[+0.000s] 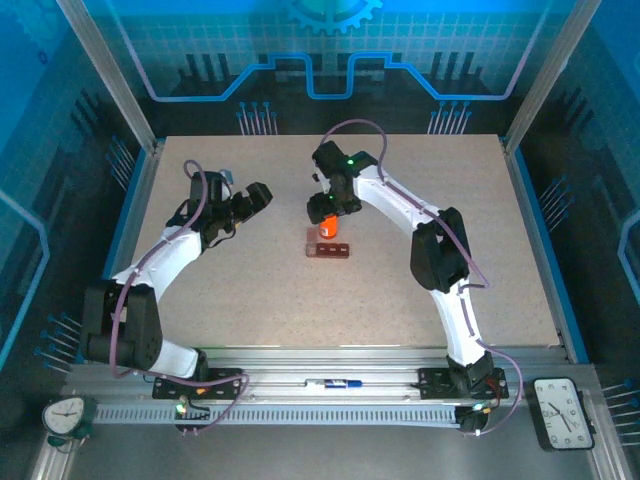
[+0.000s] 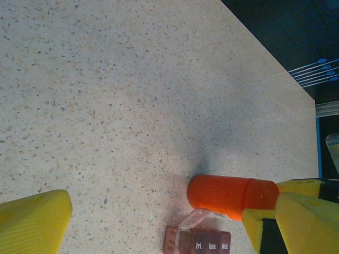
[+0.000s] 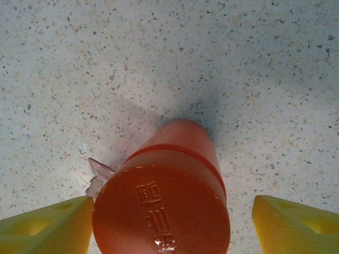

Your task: Sort the pills into containers

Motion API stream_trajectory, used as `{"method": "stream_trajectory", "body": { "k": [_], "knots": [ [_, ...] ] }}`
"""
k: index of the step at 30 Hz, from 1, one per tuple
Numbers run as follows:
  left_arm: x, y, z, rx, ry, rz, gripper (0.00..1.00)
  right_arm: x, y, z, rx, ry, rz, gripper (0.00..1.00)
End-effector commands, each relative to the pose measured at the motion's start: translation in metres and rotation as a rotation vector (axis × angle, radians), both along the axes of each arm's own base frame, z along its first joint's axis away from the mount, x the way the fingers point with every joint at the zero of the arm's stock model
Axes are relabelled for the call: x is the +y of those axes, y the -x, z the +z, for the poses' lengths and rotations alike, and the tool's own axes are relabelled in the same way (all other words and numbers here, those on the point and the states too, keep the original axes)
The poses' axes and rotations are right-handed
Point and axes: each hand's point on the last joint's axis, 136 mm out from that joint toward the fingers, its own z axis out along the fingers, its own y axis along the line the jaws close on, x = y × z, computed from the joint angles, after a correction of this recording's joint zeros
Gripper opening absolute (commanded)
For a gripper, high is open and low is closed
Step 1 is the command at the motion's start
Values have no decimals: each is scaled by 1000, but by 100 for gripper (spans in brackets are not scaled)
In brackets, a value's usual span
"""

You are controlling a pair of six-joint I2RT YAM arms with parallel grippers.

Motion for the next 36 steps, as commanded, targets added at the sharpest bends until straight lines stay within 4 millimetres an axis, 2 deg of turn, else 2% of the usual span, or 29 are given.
{"method": "stream_trajectory", "body": {
  "k": [1,16,24,30,36],
  "knots": [
    [-2,2,-8,20,28,-13,99,1,5,-9,32,20,17,74],
    [-4,5,-7,9,43,-23,99,7,4,-22,47,4,27,69],
    [-9,5,1,-25,59,-54,99,5,1,-19,41,-14,25,46],
    [-19,-2,18,-57,92,-99,99,-8,-7,2,0,-51,-5,43],
    [-21,-11,22,-66,75,-112,99,-27,-18,38,-62,-107,-40,43]
  ]
}}
